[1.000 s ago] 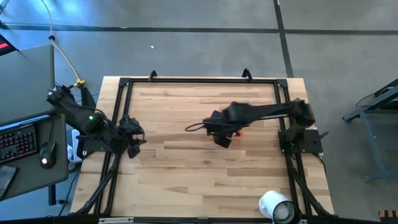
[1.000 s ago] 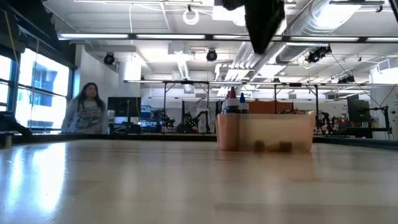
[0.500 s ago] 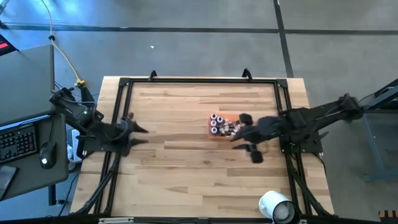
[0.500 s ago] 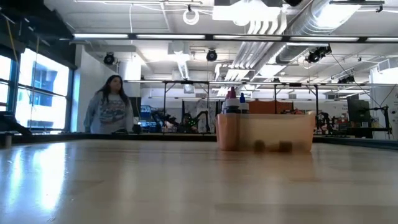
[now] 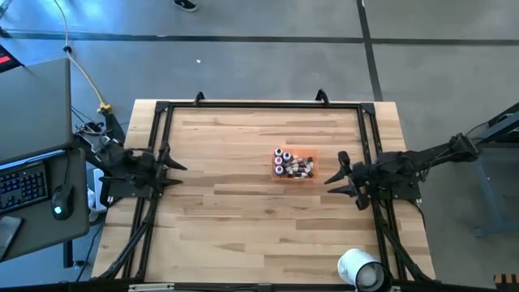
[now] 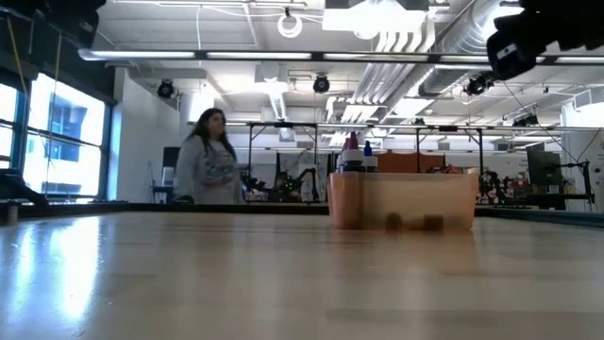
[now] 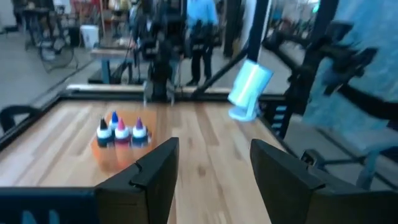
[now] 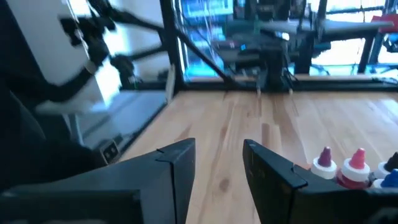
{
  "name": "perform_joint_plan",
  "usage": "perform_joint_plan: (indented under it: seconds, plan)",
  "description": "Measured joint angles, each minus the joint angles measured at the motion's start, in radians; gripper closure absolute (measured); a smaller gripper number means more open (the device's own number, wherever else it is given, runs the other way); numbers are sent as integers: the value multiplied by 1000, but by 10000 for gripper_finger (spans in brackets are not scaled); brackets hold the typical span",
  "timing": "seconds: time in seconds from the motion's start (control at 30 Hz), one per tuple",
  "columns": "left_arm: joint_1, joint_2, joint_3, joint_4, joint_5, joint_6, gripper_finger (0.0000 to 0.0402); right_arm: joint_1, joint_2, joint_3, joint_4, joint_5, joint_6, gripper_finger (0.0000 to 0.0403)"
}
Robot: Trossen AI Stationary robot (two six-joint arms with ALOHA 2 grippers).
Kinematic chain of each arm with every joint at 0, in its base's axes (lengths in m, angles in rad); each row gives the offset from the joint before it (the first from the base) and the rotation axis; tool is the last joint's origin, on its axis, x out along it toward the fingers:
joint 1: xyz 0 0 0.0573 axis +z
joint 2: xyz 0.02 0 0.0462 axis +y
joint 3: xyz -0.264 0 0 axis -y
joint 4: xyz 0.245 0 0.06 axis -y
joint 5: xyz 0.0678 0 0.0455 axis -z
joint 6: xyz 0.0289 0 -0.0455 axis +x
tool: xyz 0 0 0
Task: Pick & Place food coloring
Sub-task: Return to Home Position
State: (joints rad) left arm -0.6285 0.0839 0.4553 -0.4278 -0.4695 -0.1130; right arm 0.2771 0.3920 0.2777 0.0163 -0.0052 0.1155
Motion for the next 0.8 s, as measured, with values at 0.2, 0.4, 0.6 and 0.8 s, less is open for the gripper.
perform_joint_plan:
  seconds: [0.2,0.4,0.6,0.8]
  plan:
    - [0,-75,-43,-16,-41,38,206,0,-181,-95,11,-6,-40,275]
    - [0,-78,-127,81,-16,75,206,0,-271,-201,112,-43,-152,275]
    - [0,-78,-220,197,64,92,206,-2,-288,-267,171,-50,-177,275]
    - [0,-77,-323,322,96,128,206,-2,-287,-268,145,76,-169,275]
